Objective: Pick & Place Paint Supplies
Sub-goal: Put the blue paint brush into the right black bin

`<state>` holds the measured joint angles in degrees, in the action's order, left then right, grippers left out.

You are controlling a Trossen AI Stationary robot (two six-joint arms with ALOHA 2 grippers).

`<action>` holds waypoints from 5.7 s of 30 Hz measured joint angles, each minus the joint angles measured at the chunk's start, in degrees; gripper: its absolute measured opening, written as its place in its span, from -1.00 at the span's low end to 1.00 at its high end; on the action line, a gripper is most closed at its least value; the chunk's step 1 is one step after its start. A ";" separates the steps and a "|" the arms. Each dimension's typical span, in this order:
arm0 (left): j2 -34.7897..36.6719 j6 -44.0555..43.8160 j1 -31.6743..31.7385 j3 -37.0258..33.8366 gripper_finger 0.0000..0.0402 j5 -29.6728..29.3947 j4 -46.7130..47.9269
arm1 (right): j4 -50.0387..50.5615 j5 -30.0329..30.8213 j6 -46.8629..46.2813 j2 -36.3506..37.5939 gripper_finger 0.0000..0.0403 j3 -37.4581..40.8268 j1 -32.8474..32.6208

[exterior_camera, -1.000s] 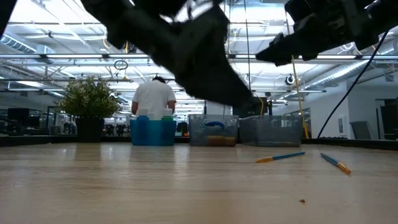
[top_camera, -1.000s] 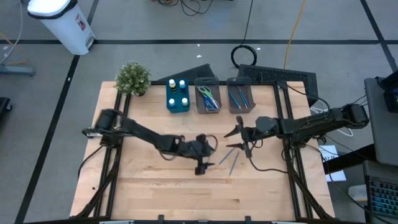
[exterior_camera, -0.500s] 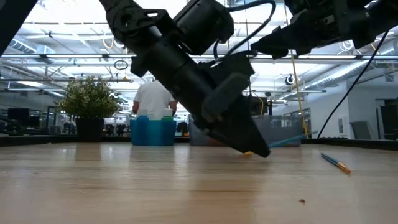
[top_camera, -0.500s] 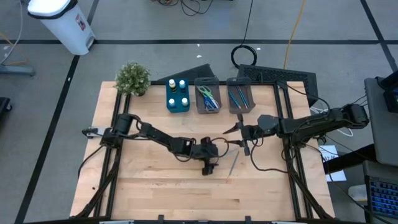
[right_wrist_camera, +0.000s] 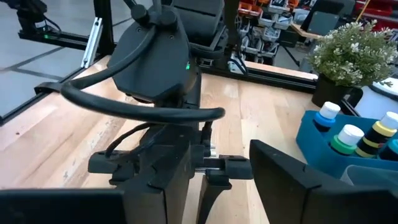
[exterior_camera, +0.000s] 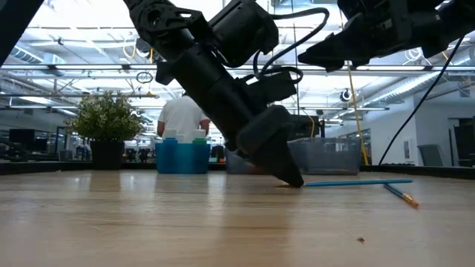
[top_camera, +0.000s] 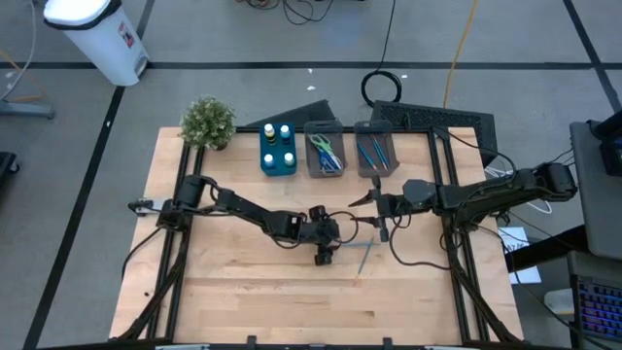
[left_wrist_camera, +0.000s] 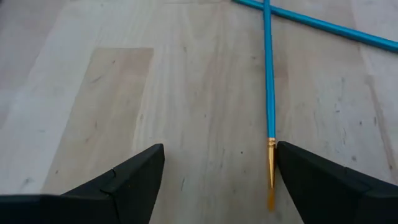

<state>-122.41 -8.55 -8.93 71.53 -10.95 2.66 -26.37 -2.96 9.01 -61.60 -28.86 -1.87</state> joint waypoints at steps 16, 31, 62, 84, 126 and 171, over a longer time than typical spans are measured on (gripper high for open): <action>-0.15 4.47 -0.04 -0.22 -0.66 6.73 -1.91 | 0.04 -0.04 -0.85 0.00 -0.23 0.00 -0.01; 1.38 2.25 0.36 -0.31 -0.98 6.30 2.20 | -2.94 3.82 -0.83 1.97 -0.23 0.02 -0.41; 33.57 11.52 0.45 -5.20 -1.00 2.25 6.51 | 23.24 19.43 -6.78 22.74 -0.23 -0.02 -3.82; 10.89 -4.20 -3.65 -12.24 -0.41 3.24 -5.77 | 7.84 19.39 -3.14 16.64 -0.23 4.74 -3.74; 6.58 -12.40 -1.97 -12.02 -0.99 -1.12 -5.99 | 7.78 19.38 -3.77 16.57 -0.23 4.68 -3.74; 20.79 -7.63 -0.46 -12.24 -1.00 -11.42 7.34 | 3.17 5.90 0.88 -34.29 -0.30 -10.03 4.09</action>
<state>-101.62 -16.19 -9.39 59.29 -22.37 10.00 -23.20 2.94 9.89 -95.89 -38.89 2.22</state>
